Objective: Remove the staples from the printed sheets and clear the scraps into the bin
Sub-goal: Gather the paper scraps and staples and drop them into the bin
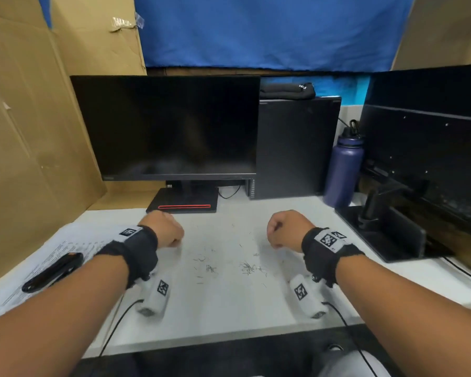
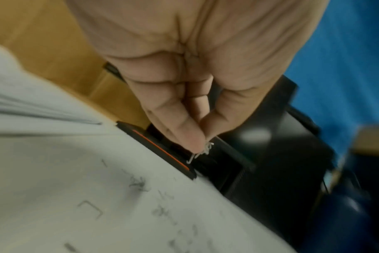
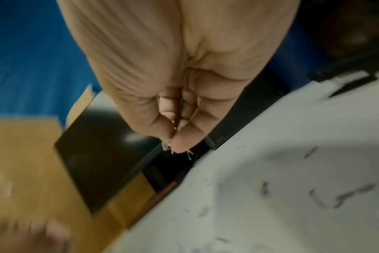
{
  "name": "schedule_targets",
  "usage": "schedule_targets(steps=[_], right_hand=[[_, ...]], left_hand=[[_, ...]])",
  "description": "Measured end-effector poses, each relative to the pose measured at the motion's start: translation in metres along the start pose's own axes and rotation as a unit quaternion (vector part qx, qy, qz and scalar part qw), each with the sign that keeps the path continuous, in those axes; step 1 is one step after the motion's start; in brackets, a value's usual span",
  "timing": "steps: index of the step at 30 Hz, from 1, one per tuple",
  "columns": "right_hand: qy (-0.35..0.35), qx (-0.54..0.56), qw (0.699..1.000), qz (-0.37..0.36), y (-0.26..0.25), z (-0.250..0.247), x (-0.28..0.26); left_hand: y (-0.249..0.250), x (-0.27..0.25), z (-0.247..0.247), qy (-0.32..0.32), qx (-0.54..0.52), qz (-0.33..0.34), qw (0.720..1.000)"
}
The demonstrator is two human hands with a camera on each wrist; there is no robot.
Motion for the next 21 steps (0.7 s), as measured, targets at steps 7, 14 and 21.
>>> schedule_targets(steps=[7, 14, 21], right_hand=[[0.004, 0.672, 0.727, 0.142, 0.040, 0.009, -0.027], [0.014, 0.766, 0.602, 0.226, 0.047, 0.051, -0.055], [-0.018, 0.766, 0.597, 0.238, 0.038, 0.064, -0.062]], left_hand=[[-0.037, -0.038, -0.006, 0.057, -0.606, -0.102, 0.787], [-0.031, -0.083, 0.050, -0.008, -0.796, -0.164, 0.582], [-0.028, -0.093, 0.076, -0.008, -0.796, -0.190, 0.575]])
Point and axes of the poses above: each hand's wrist, its own x-axis towards the middle knuckle, its own z-axis out of the palm, y = z × x, the point moved 9 cm from there along x, towards the middle knuckle, and after that the axes turned 2 degrees about z, right-handed, at the moved point
